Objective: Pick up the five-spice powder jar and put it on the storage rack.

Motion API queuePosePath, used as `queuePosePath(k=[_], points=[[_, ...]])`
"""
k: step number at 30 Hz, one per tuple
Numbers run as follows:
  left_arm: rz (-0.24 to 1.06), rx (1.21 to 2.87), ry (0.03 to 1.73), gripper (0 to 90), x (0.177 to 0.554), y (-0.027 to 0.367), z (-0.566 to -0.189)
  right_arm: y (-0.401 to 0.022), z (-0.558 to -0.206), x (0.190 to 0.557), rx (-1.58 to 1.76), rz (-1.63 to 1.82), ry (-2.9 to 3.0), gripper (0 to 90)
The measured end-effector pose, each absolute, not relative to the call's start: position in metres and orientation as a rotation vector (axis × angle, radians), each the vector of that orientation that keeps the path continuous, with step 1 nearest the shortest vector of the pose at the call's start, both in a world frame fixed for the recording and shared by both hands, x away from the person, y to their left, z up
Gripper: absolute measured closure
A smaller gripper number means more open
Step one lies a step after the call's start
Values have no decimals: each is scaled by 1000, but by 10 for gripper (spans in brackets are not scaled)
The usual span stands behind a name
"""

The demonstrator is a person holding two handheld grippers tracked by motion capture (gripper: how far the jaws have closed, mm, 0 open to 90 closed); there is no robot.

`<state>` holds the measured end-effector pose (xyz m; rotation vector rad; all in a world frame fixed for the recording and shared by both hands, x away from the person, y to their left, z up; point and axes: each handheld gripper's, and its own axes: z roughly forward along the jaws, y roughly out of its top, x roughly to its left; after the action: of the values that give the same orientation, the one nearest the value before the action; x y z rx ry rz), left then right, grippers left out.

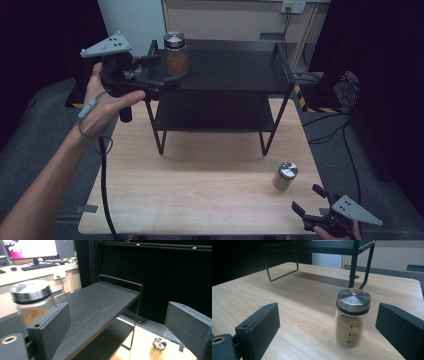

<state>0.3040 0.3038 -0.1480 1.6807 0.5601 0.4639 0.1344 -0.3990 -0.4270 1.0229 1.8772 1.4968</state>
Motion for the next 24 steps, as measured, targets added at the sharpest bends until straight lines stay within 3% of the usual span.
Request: queuePosePath(k=[24], points=[[512, 1802, 547, 59, 268, 309, -235, -397, -426, 134, 1024, 1497, 1880, 59]])
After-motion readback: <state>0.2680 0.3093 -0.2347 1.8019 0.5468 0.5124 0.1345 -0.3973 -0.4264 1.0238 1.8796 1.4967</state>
